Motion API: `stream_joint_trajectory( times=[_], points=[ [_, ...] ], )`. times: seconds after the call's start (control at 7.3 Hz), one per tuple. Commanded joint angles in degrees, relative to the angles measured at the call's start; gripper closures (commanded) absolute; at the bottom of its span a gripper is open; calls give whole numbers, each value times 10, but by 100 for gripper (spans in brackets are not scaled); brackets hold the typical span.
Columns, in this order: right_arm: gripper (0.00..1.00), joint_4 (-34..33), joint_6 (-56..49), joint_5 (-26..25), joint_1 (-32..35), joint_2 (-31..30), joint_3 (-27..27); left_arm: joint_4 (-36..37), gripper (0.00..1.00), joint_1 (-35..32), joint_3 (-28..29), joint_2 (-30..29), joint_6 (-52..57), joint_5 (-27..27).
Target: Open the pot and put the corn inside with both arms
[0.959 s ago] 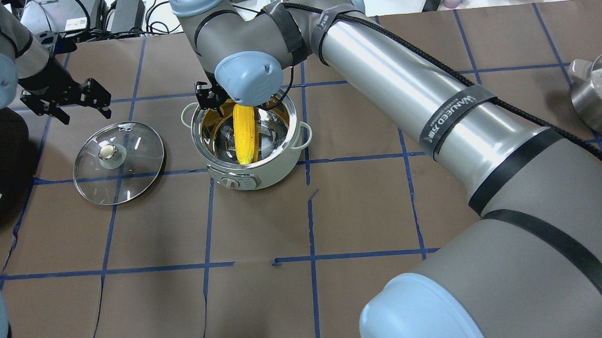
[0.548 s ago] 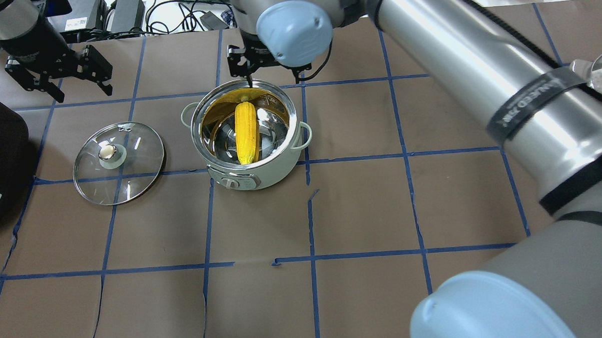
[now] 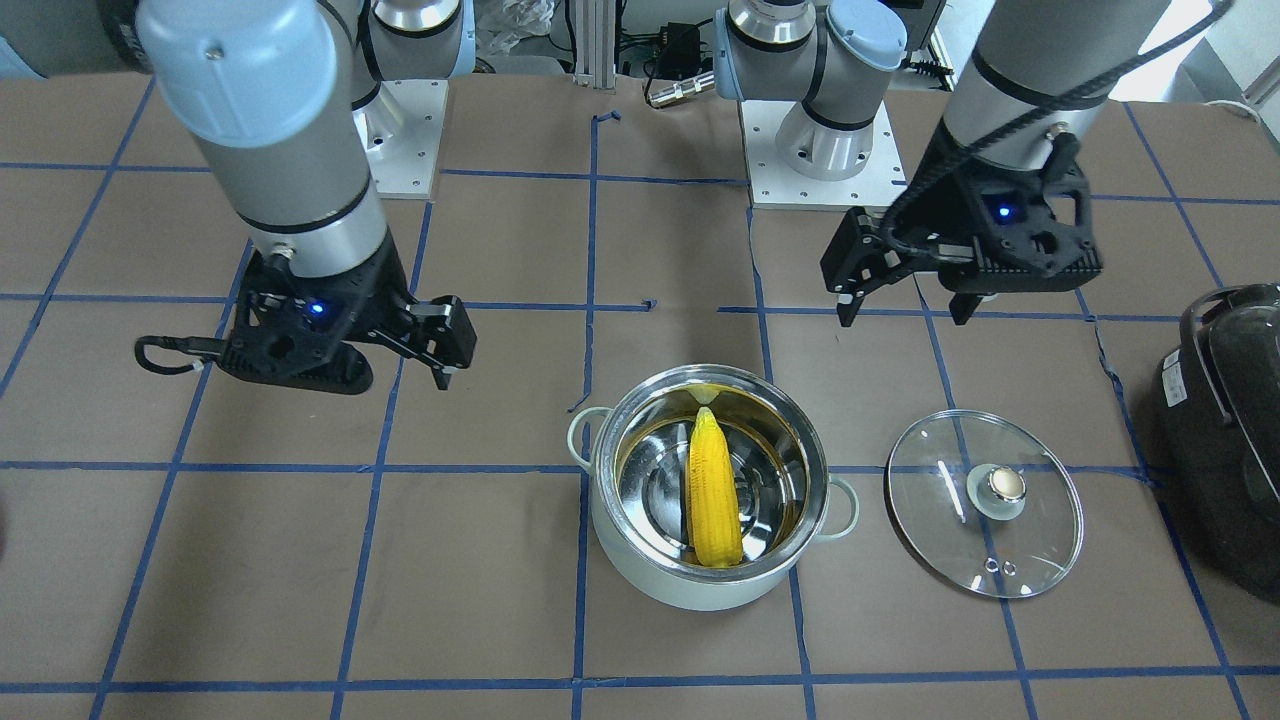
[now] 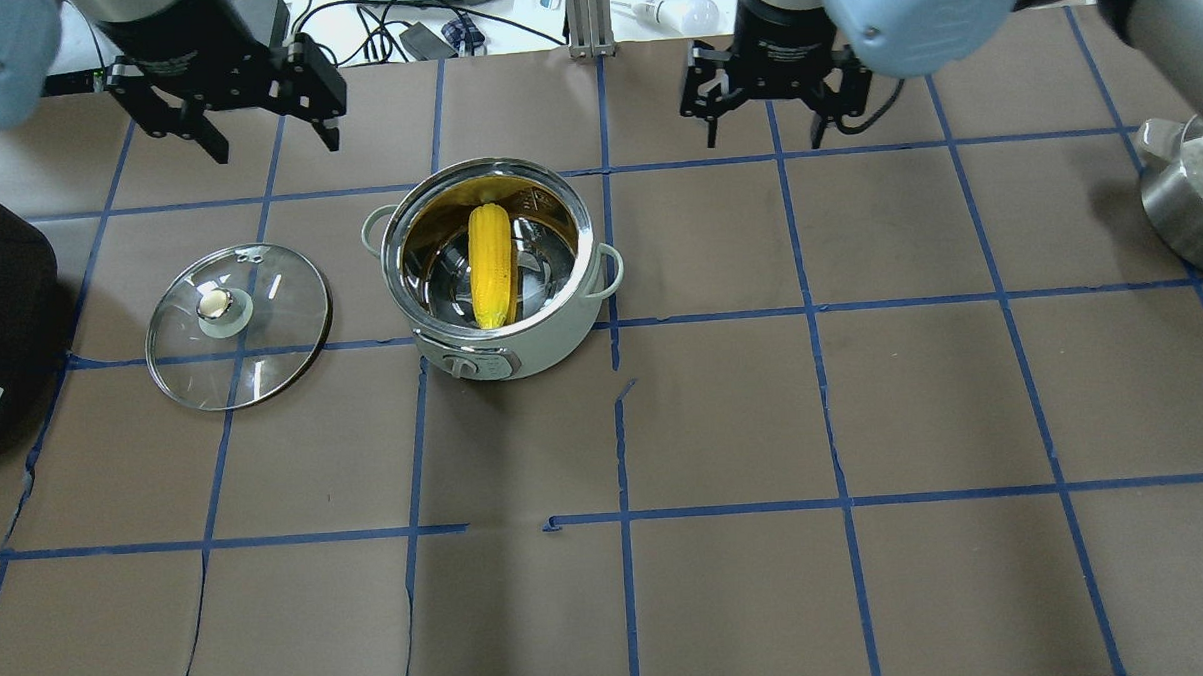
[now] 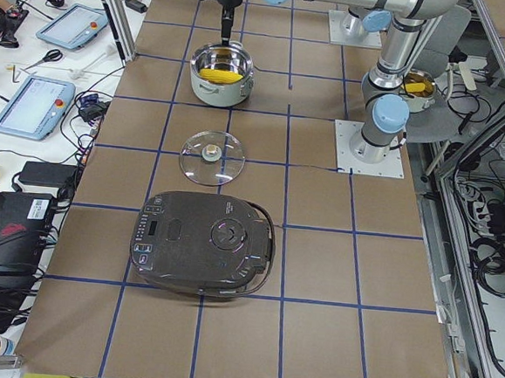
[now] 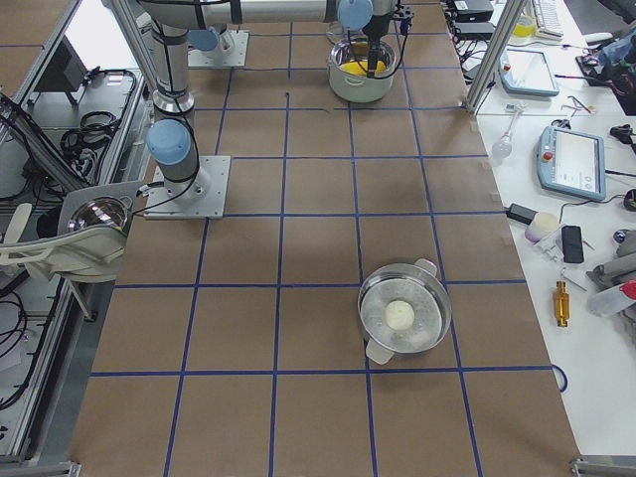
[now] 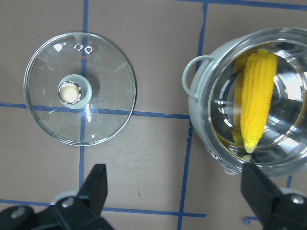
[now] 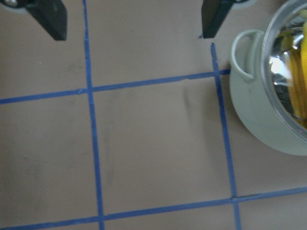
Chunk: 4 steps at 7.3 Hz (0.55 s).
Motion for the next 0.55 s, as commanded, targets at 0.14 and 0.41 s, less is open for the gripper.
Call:
stream_joint_trajectory(
  times=[0.14,0.41],
  points=[
    [0,76,-89,-7,-81,-99,64,8,0,-34,-1,7,-17,2],
    [0,98,-82,-9,-81,-123,69,2,0,-34,-12,19,-13,19]
  ],
)
